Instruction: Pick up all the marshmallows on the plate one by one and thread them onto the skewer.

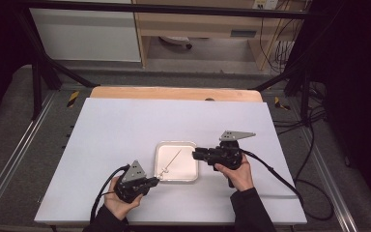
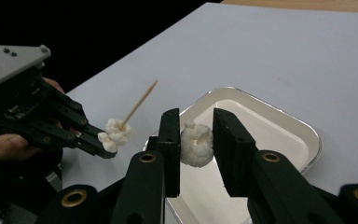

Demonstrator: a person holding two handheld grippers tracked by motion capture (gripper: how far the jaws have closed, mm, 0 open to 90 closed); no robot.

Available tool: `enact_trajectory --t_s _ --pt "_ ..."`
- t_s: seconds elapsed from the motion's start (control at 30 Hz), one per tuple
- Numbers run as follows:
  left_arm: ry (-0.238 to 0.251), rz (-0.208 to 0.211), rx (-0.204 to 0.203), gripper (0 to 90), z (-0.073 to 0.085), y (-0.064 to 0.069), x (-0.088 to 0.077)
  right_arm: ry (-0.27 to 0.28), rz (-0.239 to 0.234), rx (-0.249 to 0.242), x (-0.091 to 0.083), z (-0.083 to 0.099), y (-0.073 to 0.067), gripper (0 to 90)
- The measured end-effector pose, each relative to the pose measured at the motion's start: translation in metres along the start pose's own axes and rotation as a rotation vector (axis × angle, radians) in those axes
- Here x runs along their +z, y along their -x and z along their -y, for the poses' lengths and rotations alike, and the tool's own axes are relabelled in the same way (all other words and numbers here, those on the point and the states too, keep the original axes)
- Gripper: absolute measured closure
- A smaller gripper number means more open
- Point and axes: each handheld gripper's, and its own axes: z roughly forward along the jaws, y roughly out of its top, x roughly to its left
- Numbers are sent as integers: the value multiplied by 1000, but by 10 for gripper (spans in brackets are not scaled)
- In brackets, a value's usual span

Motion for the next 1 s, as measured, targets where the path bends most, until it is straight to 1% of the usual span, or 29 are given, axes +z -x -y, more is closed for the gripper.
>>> enact_trajectory --t_s 0.23,0.4,0.6,1.0 --pt "0 6 4 888 0 1 0 40 -39 23 -3 -7 -1 735" --pt "7 12 9 888 0 2 0 61 -66 34 -1 -14 -3 735" --pt "11 15 13 888 -1 3 0 85 -97 62 4 -18 -1 734" --pt "14 19 15 888 -1 4 0 99 -142 95 15 -17 -2 733"
